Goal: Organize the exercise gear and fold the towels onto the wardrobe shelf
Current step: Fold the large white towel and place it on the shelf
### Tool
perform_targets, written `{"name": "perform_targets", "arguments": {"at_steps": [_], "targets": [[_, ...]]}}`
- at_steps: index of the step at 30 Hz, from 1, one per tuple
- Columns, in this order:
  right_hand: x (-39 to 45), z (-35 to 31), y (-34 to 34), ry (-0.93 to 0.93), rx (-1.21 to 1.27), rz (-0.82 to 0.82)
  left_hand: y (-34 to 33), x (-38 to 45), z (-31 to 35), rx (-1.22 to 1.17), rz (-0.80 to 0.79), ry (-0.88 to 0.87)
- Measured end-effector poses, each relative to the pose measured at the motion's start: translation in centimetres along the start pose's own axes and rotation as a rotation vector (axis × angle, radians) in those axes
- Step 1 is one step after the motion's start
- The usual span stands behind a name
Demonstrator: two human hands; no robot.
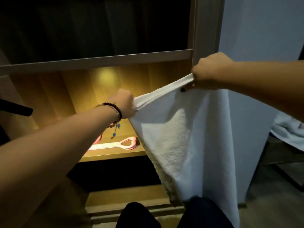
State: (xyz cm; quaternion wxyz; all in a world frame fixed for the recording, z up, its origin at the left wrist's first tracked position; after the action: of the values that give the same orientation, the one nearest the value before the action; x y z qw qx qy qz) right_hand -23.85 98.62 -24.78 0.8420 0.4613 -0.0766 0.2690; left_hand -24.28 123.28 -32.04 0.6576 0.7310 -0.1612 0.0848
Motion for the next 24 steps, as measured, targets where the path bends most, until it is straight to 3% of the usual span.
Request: {"name": "perform_targets", "arguments": {"at_steps": [4, 8, 10, 16, 20, 22, 24], "targets": [[-1.4, -2.3, -1.8, 0.266, -0.122, -0.095, -3.1, 0.3, 0.3, 0.160, -0.072, 0.006], [-2.3, -1.8, -5.5, 0.276, 0.001, -0.395, -4.6, 0.7, 0.5, 0.191, -0.001, -0.039], [-2.2, -1.7, -7.1, 0.292, 0.118, -0.433, -4.6, 1.1, 0.1, 0.197, 0.025, -0.064], [-1.1, -2.4, -7.7, 0.320, 0.262, -0.323, -2.7, 1.8, -3.3, 0.201, 0.108, -0.070], [-0.4, -2.9, -6.8, 0.224, 0.524, -0.088, -2.3, 0.8, -6.2, 0.193, -0.049, -0.157], [0.0, -3.1, -6.6, 0.188, 0.501, 0.028, -2.6, 0.2, -6.8, 0.112, -0.112, -0.178], [0.2, -3.1, -6.2, 0.165, 0.451, 0.209, -2.9, -0.4, -7.3, -0.050, -0.072, -0.103]]}}
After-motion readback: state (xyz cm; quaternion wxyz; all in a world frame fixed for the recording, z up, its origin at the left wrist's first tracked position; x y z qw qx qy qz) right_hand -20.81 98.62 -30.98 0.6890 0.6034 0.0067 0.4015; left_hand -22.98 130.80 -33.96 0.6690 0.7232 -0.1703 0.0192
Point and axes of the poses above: each hand's wrist, its own x-axis towards the middle knuckle, its own y-axis out of the back of the hand, z = x × y, the point moved 3 cm from there along x, towards the middle knuckle, and after that the axes turned 8 degrees about -y, right-handed, at the moved point
